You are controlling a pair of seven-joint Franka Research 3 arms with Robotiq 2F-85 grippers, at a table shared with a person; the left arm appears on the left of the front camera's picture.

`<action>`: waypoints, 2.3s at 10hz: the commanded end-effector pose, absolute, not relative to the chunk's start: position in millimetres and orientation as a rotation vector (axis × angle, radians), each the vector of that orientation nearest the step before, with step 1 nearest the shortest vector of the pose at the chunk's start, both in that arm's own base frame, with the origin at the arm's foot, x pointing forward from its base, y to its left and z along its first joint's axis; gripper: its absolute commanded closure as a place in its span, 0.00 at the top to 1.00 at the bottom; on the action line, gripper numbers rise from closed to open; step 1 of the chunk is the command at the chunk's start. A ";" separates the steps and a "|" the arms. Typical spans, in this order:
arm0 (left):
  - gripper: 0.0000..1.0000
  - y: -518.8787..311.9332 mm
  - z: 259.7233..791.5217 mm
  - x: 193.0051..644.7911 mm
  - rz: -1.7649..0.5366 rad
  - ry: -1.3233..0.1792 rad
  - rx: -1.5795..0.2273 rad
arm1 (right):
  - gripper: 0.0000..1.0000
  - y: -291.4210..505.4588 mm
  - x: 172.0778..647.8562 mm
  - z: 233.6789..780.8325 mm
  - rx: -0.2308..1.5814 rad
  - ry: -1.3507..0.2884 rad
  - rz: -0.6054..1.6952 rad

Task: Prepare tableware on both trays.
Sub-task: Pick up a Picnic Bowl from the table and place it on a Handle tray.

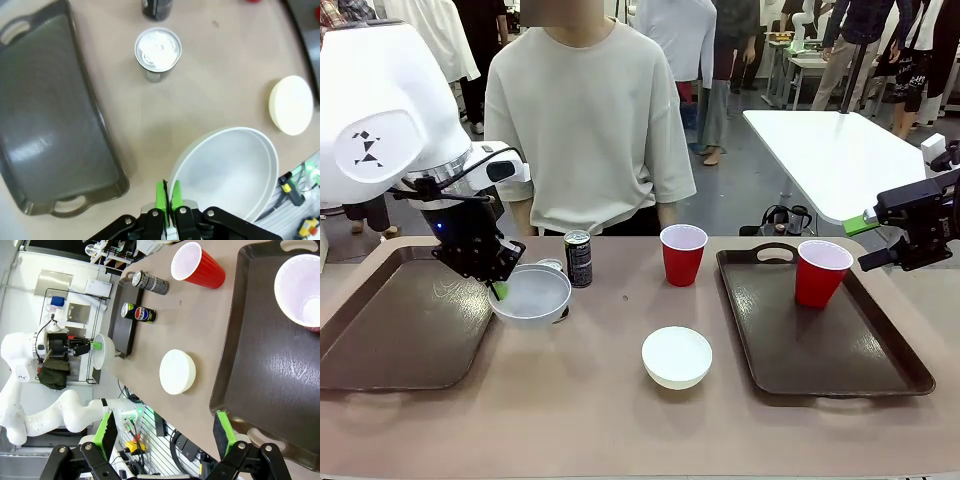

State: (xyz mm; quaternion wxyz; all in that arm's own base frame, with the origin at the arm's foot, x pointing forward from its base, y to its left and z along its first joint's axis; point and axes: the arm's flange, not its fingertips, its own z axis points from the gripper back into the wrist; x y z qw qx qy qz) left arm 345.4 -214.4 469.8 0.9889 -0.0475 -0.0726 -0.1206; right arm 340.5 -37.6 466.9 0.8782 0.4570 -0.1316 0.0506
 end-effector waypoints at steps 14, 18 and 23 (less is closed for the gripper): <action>0.04 9.1 453.2 371.2 -0.020 -0.205 -0.050 | 1.00 -36.4 343.0 467.0 0.981 -0.281 0.102; 0.04 4.5 462.5 366.5 -0.011 -0.202 -0.054 | 1.00 -36.4 343.0 467.0 0.981 -0.281 0.102; 0.04 -6.5 391.7 395.1 -0.032 -0.137 -0.059 | 1.00 -36.4 343.0 467.0 0.981 -0.281 0.102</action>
